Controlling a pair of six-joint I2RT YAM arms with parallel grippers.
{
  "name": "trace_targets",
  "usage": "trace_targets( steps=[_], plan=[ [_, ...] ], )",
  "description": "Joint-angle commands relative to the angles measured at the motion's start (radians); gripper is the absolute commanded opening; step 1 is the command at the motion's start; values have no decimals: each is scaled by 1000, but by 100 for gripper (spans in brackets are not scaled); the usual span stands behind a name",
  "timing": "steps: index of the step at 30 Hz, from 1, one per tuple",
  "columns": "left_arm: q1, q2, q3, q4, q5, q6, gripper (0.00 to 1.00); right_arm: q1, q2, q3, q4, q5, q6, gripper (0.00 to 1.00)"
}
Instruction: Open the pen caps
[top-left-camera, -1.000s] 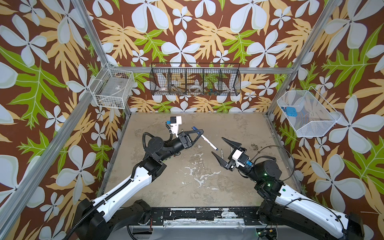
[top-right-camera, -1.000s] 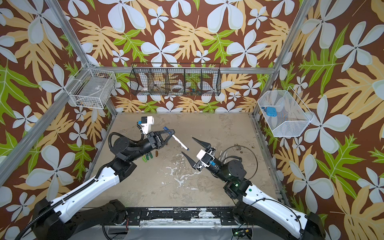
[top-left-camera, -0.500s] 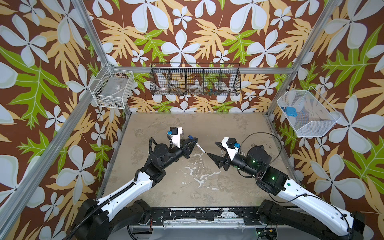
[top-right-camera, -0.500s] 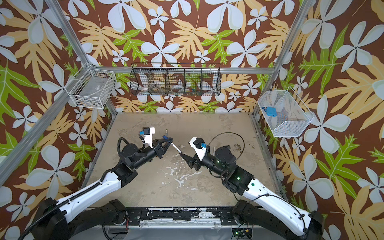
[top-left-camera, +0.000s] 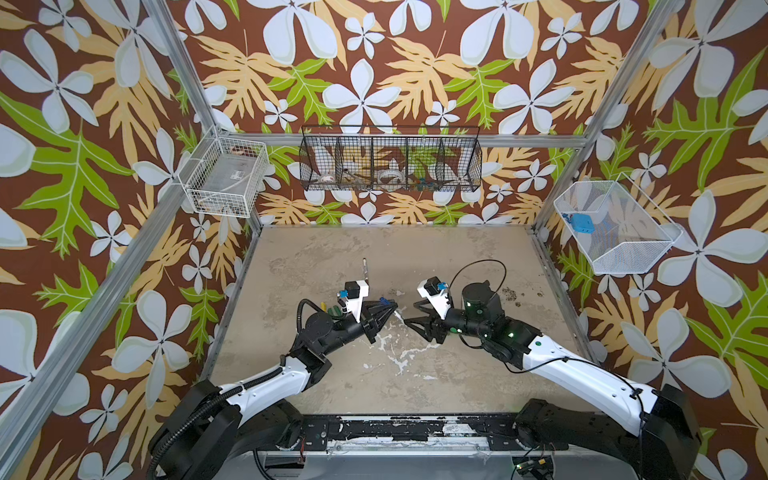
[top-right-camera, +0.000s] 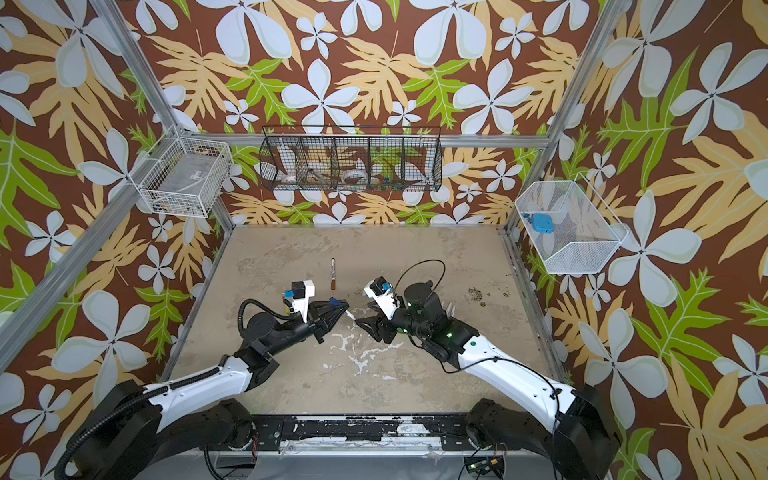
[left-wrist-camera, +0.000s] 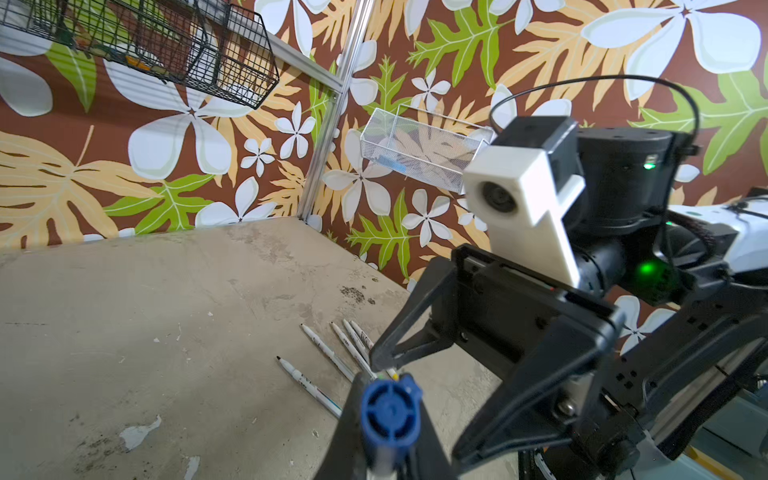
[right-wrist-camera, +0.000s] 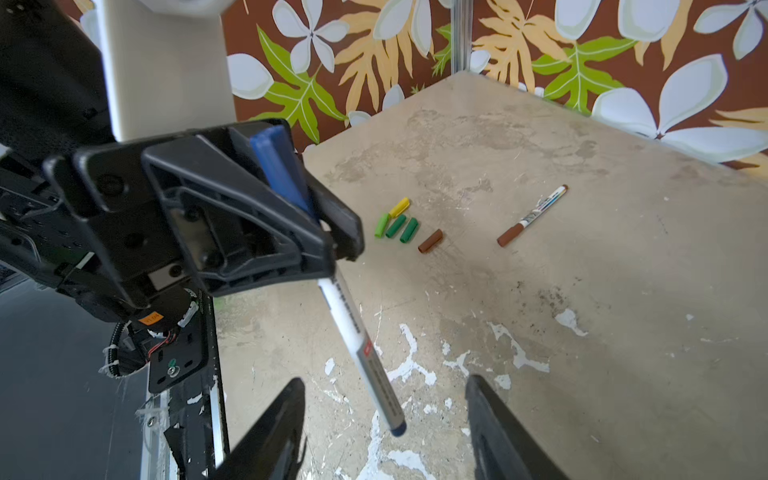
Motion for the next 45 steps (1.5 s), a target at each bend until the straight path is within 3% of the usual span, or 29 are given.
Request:
trace_targets(
  steps=[1, 19, 26, 28, 32, 33, 37, 45],
  plan=[
    [-3, 19, -17, 133, 70, 22, 0, -3, 9, -21, 83, -60, -4, 57],
    [-35, 75, -21, 166, 218, 22, 0, 0, 10, -137, 246, -243, -15, 46],
    [-40, 77, -21, 165, 221, 20, 1, 20, 37, -131, 254, -261, -30, 24],
    [-39, 77, -20, 164, 219, 14, 6, 24, 38, -131, 254, -259, -33, 17],
    [-38, 60, -24, 144, 159, 6, 32, 26, 34, -134, 252, -247, -39, 0],
    [-39, 53, -29, 139, 145, 12, 37, 26, 34, -136, 251, -245, -41, 0],
    [-38, 35, -44, 153, 126, 15, 40, 26, 49, -130, 248, -256, -38, 0],
    [-39, 2, -60, 147, 71, 5, 38, 28, 45, -142, 259, -288, -39, 0]
  ],
)
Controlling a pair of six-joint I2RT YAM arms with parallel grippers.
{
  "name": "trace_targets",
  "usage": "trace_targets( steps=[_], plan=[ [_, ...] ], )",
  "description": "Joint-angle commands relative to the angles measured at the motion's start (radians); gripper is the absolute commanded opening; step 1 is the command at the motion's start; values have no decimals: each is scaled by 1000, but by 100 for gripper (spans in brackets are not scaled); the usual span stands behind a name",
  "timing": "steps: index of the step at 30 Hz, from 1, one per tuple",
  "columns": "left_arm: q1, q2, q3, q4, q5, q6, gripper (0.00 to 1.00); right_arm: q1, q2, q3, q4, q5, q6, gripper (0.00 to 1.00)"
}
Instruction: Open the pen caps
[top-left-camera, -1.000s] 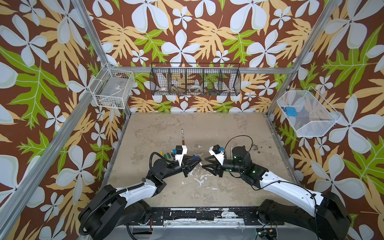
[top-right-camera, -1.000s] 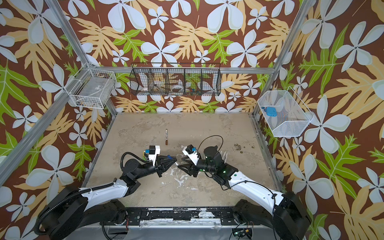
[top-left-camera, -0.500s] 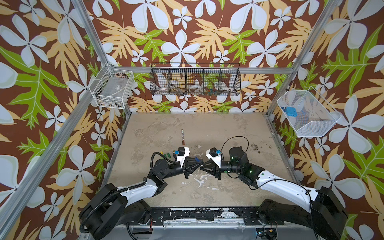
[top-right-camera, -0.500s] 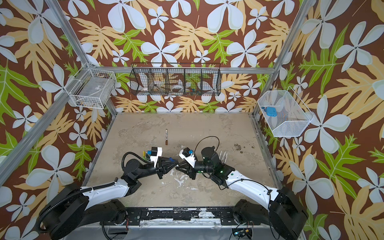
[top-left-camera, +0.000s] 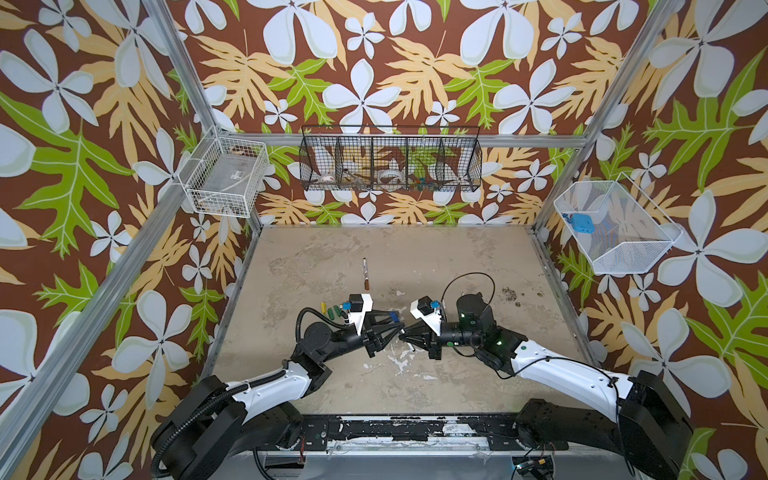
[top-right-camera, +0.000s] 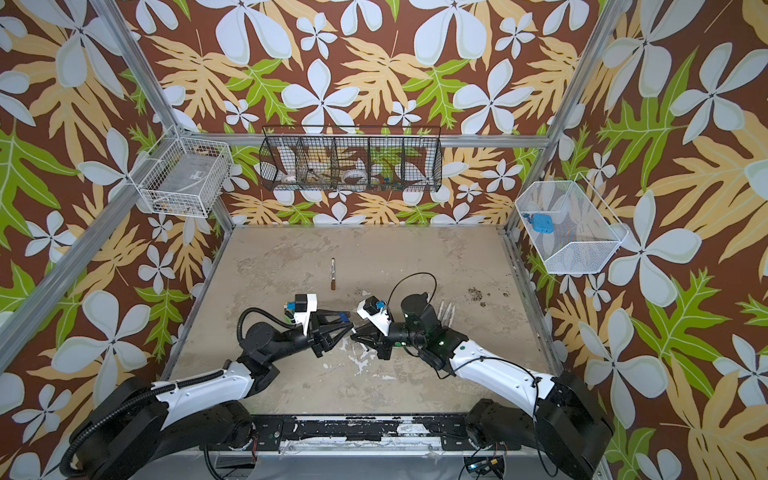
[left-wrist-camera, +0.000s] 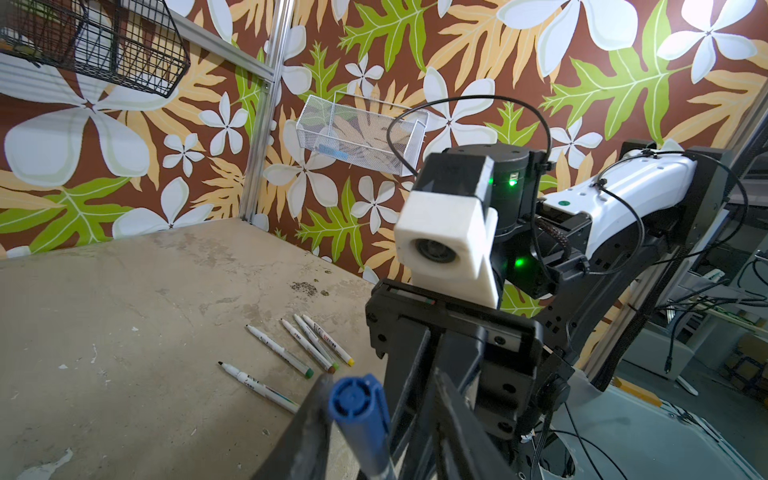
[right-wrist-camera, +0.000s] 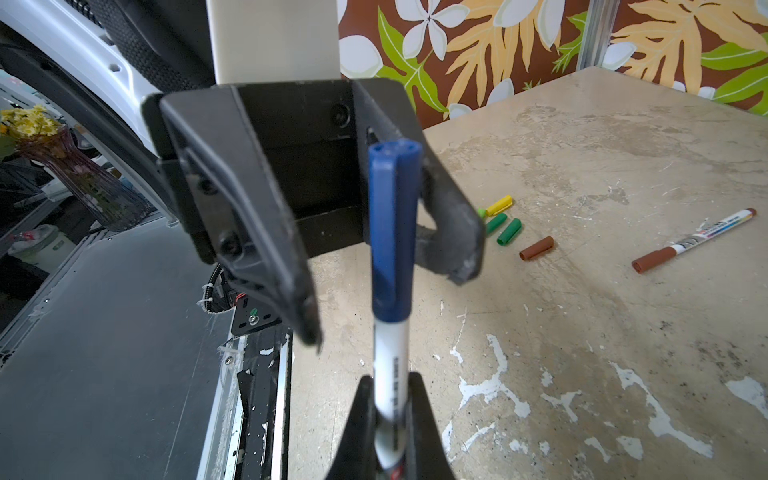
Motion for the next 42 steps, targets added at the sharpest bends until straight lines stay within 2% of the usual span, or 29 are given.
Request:
trace_targets(
  steps=[1, 8, 14, 16, 18, 20, 22, 24, 33, 37, 42],
  plan=[
    [0, -5, -2, 25, -28, -2, 37, 3, -6, -5, 25, -27, -7, 0],
    [0, 8, 3, 47, 22, -2, 18, 8, -4, -2, 6, -37, -28, 0],
    [0, 36, 5, 103, 87, -27, 6, 11, 17, 5, 8, -66, -30, 0],
    [0, 41, 4, 114, 99, -34, 1, 13, 22, 6, 8, -72, -28, 5],
    [0, 38, 4, 115, 98, -35, 0, 13, 13, -1, 21, -65, -26, 13],
    [0, 38, 3, 110, 88, -27, 0, 13, -8, -19, 46, -46, -18, 32],
    [0, 38, 5, 98, 80, -20, 0, 13, -25, -29, 69, -36, -10, 42],
    [0, 39, 4, 97, 75, -19, 0, 14, -38, -39, 92, -23, 2, 46],
    [0, 48, 7, 96, 65, -24, 0, 15, -17, -46, 161, -16, 39, 45],
    [-1, 58, 8, 107, 75, -32, 0, 20, -6, -48, 182, -19, 50, 39],
    [-1, 63, 10, 118, 82, -40, 0, 30, 19, -37, 178, -24, 53, 25]
  ],
)
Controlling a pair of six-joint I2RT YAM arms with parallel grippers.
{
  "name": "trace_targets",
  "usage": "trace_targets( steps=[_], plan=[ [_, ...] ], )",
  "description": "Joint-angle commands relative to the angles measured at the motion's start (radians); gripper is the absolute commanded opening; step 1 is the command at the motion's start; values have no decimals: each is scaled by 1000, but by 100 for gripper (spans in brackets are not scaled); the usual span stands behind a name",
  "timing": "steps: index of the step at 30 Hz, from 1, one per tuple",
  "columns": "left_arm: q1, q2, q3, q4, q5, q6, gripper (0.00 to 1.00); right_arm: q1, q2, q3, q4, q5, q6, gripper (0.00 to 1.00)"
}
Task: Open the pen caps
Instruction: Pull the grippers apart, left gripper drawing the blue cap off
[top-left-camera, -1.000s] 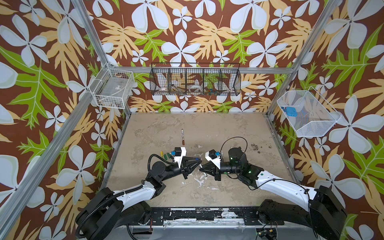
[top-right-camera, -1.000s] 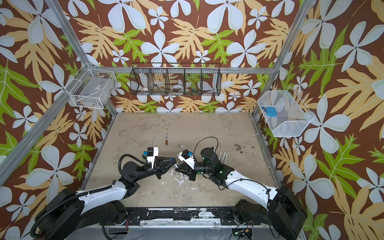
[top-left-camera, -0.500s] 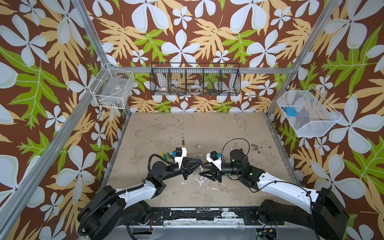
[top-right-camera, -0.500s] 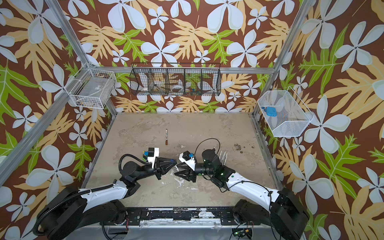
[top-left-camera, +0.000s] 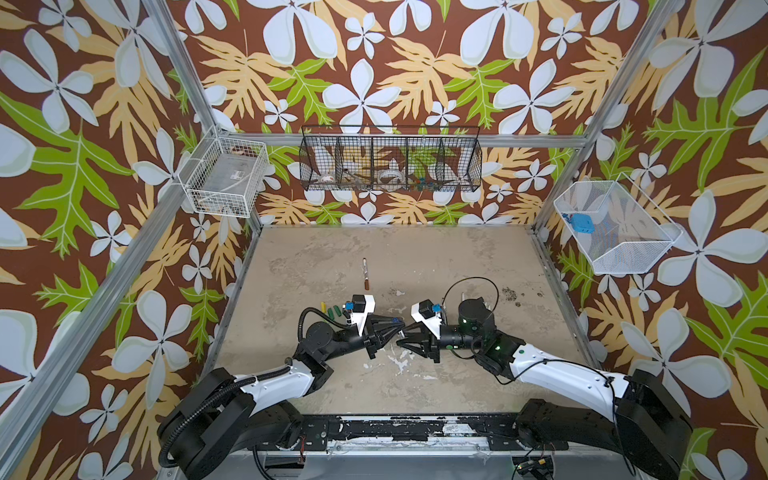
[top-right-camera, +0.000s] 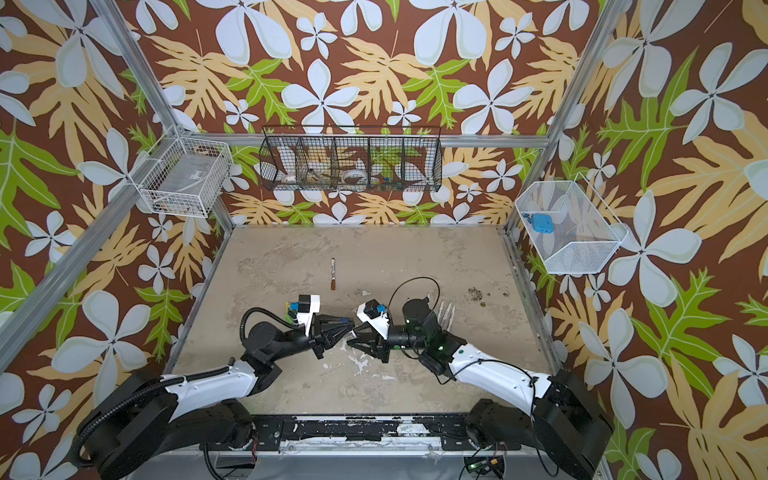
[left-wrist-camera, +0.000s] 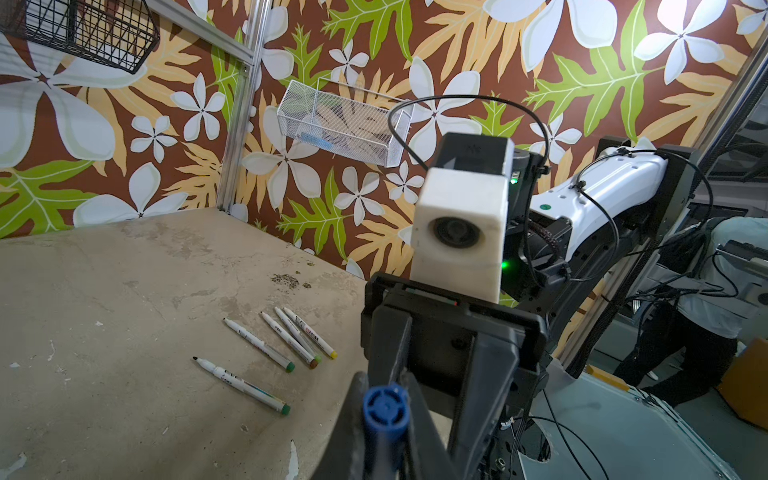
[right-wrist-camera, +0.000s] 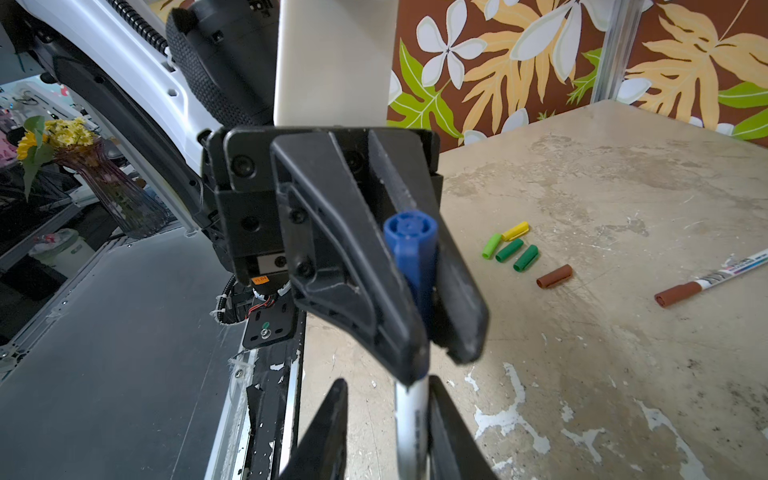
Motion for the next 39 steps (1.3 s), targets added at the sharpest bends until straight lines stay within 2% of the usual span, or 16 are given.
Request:
trace_targets(
  steps=[1, 5, 6, 11, 16, 20, 29, 35, 39],
  plan=[
    [1, 0, 9, 54, 9, -5, 0, 8, 8, 8, 34, -8, 16, 21],
    [0, -12, 1, 46, -35, -31, 0, 14, 8, 2, 32, 8, 10, 1],
    [1, -15, 0, 41, -52, -37, 0, 13, 8, 1, 29, 13, 7, 0],
    [2, -30, -9, 25, -116, -34, 0, 24, 16, 11, -13, 87, -14, 0],
    [3, -86, -21, -62, -258, -12, 0, 86, 13, 28, -84, 327, -56, 0],
    [5, -109, -28, -85, -301, -8, 0, 105, 20, 33, -90, 402, -56, 0],
    [16, -106, -41, -47, -279, -17, 0, 99, 43, 42, -107, 212, -77, 0],
    [19, -113, -51, -19, -256, -19, 0, 59, 87, 63, -153, -14, -116, 0],
    [20, -112, -56, -1, -240, -22, 0, 34, 101, 63, -149, -100, -121, 0]
  ],
)
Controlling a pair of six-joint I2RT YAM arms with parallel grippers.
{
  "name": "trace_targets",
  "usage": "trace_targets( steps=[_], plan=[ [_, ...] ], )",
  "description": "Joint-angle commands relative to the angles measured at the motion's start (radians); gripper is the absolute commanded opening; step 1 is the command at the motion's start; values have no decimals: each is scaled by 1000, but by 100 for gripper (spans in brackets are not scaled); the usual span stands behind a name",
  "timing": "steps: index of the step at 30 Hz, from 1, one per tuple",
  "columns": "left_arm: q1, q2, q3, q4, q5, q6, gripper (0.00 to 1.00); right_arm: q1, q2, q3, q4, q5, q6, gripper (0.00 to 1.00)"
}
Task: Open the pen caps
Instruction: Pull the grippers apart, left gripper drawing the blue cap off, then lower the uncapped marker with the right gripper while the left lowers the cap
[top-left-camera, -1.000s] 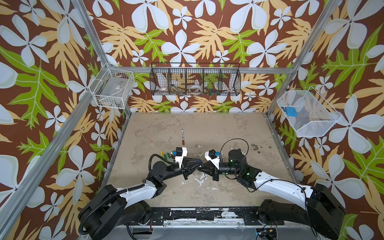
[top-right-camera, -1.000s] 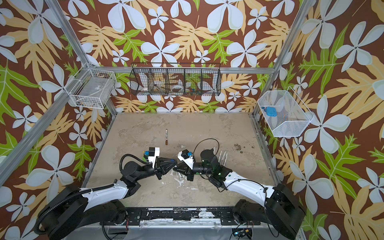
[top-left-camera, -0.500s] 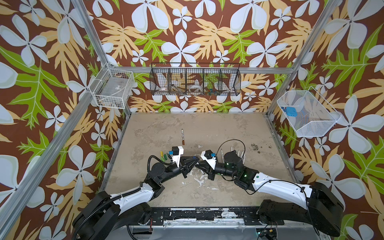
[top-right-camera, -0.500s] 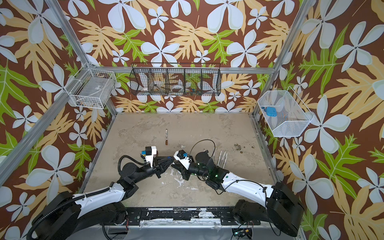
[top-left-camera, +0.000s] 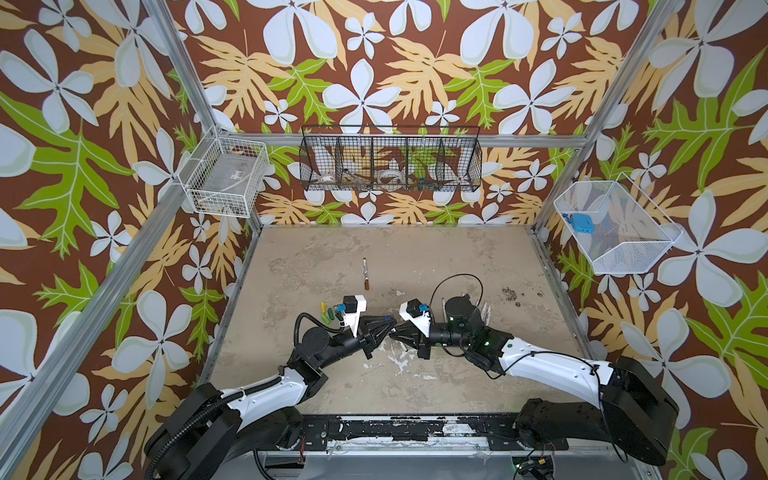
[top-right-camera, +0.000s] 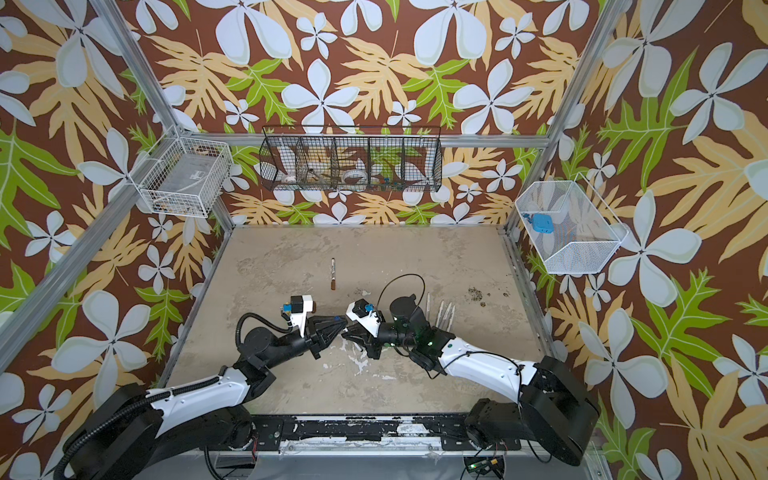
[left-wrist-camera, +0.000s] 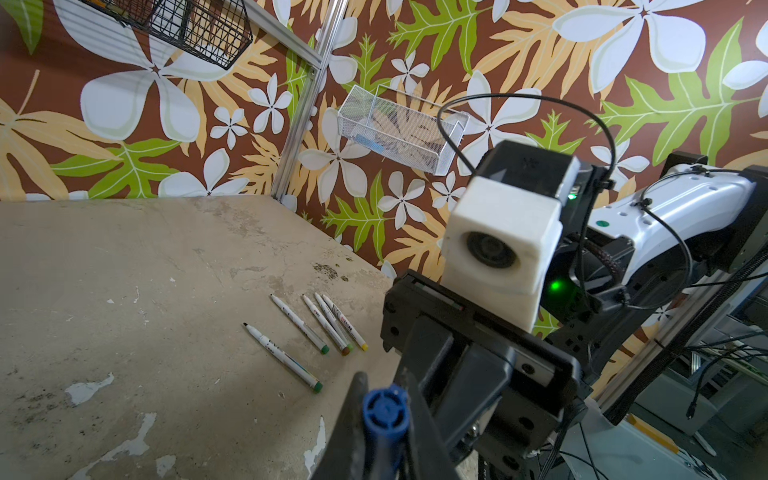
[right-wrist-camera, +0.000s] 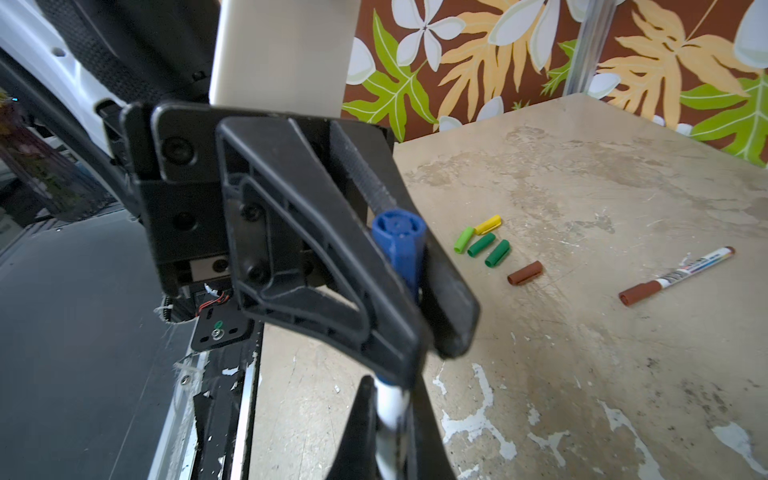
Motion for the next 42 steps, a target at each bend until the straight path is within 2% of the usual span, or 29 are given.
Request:
trace_targets(
  steps=[1, 5, 17, 23, 26, 29, 35, 39, 42],
  plan=[
    [12, -2, 2, 112, -76, 7, 0, -10, 11, -4, -94, -205, -25, 0],
    [14, -8, -2, 123, -69, 5, 0, -23, 16, -11, -67, -268, -12, 0],
    [21, -6, -15, 152, -67, -3, 0, -33, 72, -7, -64, -331, -2, 0],
    [21, -5, -17, 155, -77, -8, 0, -31, 35, -23, -54, -114, 27, 0],
    [22, -26, -21, 142, -99, -4, 0, -30, -9, -53, -30, -50, 32, 0],
    [21, -53, -23, 95, -161, 10, 0, -31, -40, -72, -21, -13, 30, 0],
    [21, -95, -11, -73, -378, 30, 0, -30, -64, -79, -13, 56, 56, 0],
    [21, -111, -3, -173, -552, 1, 0, -32, -99, -97, -5, 237, 99, 0],
    [21, -97, 55, -369, -751, -89, 0, -32, -101, -95, -23, 401, 136, 0]
  ],
)
